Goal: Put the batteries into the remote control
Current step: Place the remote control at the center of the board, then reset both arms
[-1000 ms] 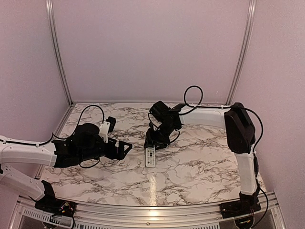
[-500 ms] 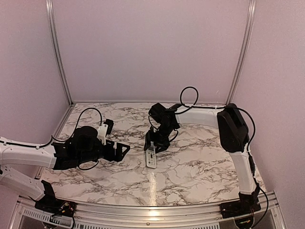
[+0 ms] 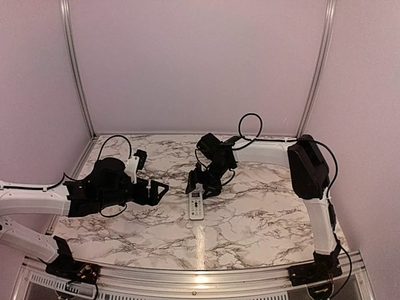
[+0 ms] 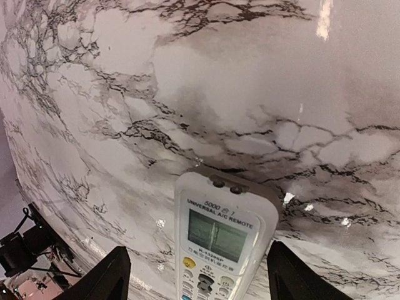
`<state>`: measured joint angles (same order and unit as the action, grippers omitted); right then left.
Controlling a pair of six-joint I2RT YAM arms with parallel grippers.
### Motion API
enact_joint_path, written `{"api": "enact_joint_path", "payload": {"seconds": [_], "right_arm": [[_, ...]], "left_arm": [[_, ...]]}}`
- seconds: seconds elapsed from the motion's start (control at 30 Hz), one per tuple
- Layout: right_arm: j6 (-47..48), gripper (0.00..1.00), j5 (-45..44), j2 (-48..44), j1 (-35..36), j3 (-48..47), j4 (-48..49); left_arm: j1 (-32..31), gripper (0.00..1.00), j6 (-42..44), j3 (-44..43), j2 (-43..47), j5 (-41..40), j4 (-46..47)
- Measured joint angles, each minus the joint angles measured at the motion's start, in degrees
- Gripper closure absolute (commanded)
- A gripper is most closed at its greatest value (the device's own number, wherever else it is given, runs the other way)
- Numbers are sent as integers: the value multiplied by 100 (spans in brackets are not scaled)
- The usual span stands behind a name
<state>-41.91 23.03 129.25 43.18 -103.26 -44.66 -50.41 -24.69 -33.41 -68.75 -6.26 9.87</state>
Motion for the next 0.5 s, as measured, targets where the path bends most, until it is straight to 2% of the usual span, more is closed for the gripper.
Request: {"api": "enact_joint_path", "payload": {"seconds": [0.03,0.07,0.1,0.3,0.5], "right_arm": [[61,22,28,-118,-4,153,175],[118,4,79,-293,-11,365,376],[173,2,125,-516,-24,627,592],[431,1,466,-2205,-282,2065,2081],[839,1,774,-3209,-933,2712,3309]], "left_arm": [[70,1,31,-133,-2,79,-166],[127,1,57,-243,-7,133,-260],[223,1,83,-457,-24,234,-437],[737,1,225,-1777,-214,728,-1222],[1150,1,337,-2898,-597,1093,-1902]]}}
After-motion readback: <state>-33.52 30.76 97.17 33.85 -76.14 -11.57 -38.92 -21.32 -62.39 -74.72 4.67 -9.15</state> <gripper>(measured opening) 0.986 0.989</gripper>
